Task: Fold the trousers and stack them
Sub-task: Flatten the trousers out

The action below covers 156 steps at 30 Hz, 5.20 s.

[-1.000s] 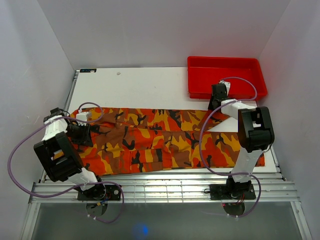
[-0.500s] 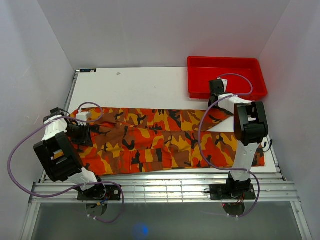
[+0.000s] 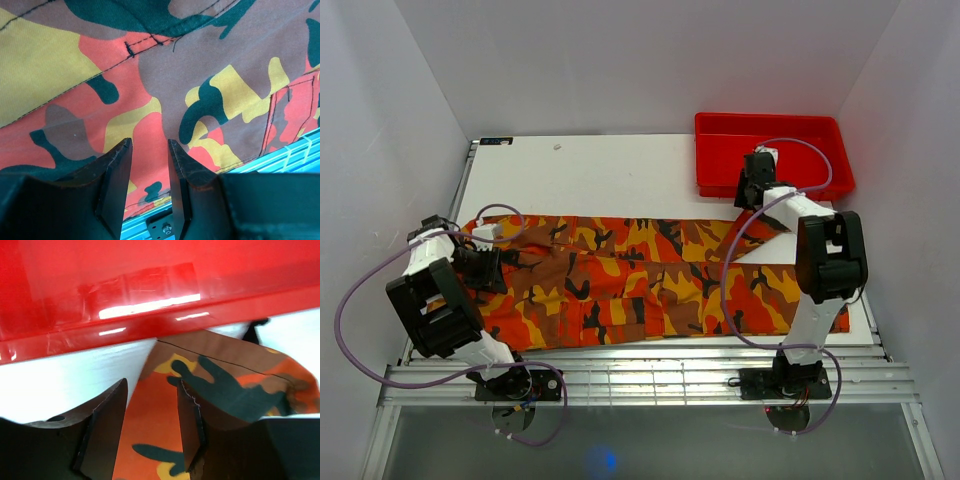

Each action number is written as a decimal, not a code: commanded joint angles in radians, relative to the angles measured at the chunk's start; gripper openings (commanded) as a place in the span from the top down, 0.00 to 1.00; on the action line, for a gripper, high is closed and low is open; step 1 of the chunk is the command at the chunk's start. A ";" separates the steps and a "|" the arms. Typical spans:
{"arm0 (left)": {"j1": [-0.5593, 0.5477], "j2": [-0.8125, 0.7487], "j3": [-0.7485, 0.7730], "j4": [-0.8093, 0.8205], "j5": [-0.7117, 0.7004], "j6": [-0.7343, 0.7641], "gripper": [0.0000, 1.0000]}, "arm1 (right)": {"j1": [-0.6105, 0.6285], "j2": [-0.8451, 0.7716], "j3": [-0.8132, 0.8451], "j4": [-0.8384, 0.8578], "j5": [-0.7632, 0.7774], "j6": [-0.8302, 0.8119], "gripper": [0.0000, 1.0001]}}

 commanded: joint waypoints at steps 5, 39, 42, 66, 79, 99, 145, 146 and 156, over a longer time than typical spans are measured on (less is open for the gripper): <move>0.006 -0.018 0.019 -0.016 0.029 0.008 0.54 | 0.024 0.187 0.179 -0.147 0.066 0.026 0.49; 0.006 -0.009 0.085 -0.027 0.005 -0.025 0.55 | -0.151 -0.458 -0.240 -0.200 -0.054 -0.293 0.92; 0.006 0.012 0.093 -0.027 0.020 -0.038 0.55 | -0.235 -0.517 -0.354 -0.224 -0.064 -0.343 0.92; 0.012 0.333 0.641 -0.147 0.192 -0.019 0.52 | -0.490 -0.157 -0.020 -0.520 -0.672 -0.799 0.53; 0.009 0.707 1.191 -0.202 0.209 0.381 0.50 | -0.456 0.066 -0.015 -0.450 -0.447 -1.198 0.53; 0.009 0.744 0.828 -0.176 0.037 0.823 0.77 | -0.458 -0.097 0.089 -0.387 -0.770 -1.437 0.23; 0.024 0.648 0.716 -0.168 0.106 1.014 0.63 | -0.407 0.112 0.146 -0.368 -0.681 -1.661 0.92; 0.024 0.597 0.665 -0.162 0.106 1.015 0.62 | -0.409 0.112 0.144 -0.368 -0.676 -1.663 0.92; 0.064 0.356 0.686 -0.111 0.258 0.879 0.27 | -0.409 0.086 0.140 -0.359 -0.676 -1.663 0.92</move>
